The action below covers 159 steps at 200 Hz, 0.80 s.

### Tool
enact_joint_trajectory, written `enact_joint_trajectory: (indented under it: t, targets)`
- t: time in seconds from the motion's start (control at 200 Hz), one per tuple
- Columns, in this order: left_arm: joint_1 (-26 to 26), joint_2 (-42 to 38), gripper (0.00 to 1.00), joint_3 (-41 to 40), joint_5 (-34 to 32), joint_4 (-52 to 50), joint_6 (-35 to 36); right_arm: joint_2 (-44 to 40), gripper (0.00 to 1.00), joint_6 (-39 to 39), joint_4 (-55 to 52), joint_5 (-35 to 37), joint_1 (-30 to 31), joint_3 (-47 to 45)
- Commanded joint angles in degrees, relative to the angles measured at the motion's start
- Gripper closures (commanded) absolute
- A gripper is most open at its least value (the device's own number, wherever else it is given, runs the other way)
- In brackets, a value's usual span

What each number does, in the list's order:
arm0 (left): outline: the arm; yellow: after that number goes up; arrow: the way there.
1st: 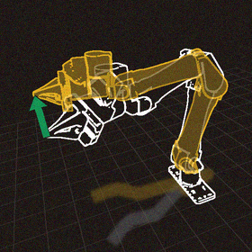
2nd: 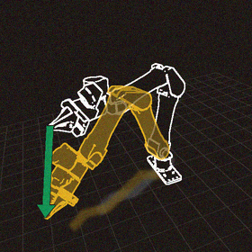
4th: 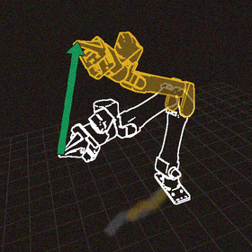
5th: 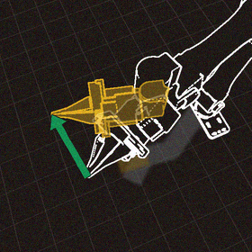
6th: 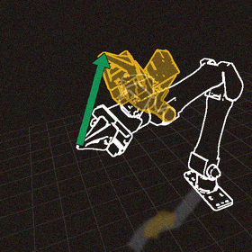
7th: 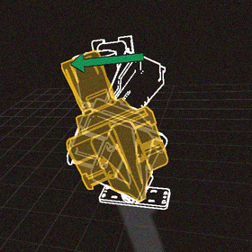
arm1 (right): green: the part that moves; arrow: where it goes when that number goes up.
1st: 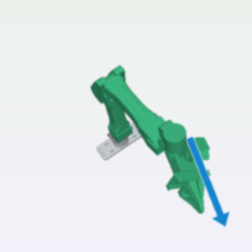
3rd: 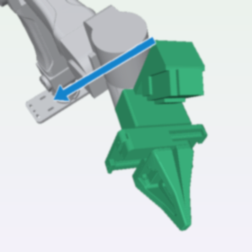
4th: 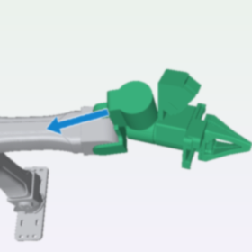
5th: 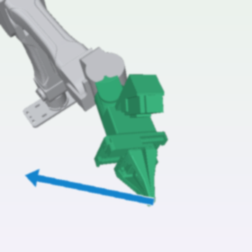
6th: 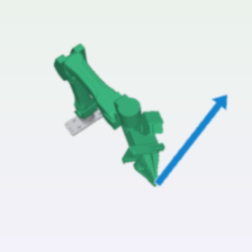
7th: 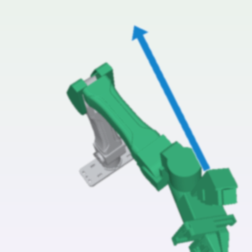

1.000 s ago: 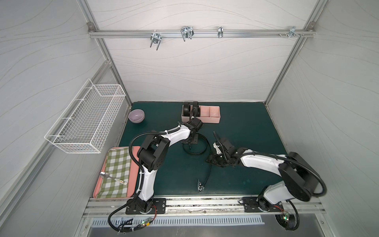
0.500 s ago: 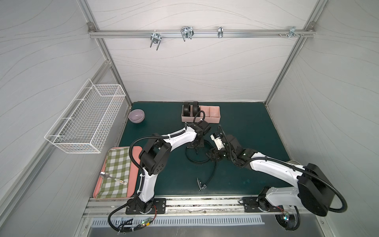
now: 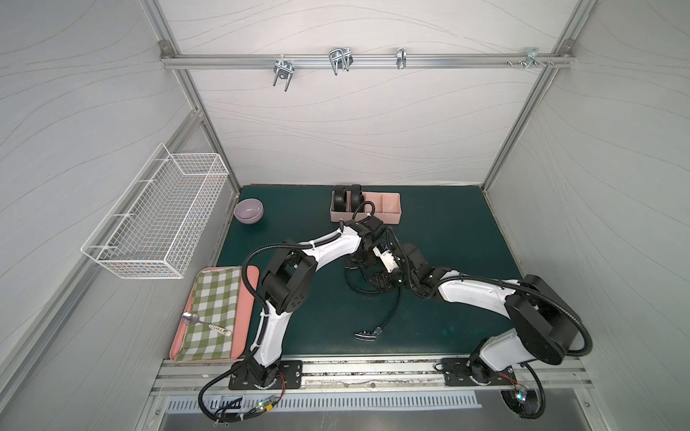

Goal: Place the belts into the storage roll
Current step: Roll the belt at the center of the board.

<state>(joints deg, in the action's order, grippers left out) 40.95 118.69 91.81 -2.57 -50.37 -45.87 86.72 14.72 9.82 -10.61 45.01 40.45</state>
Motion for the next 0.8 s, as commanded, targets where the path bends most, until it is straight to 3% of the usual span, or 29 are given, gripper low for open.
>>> enact_joint_trajectory:
  t: [0.0,0.13,0.36,0.79]
  targets:
    - [0.11,0.79,1.00,2.25,0.79,-1.22,-1.90,1.53,0.46,-0.56,3.61,1.22,0.33,0.94]
    - [-0.17,0.52,1.00,1.15,1.90,-0.55,-2.79,1.45,0.49,-0.06,5.71,1.70,0.47,-0.17]
    - [-2.62,-0.44,1.00,-2.80,9.85,4.57,-4.59,-1.68,0.53,0.64,12.21,2.27,0.74,-5.45]
    - [-3.83,0.46,1.00,-0.85,13.10,2.92,-3.81,-0.59,0.54,-0.23,15.60,1.48,1.13,-7.40]
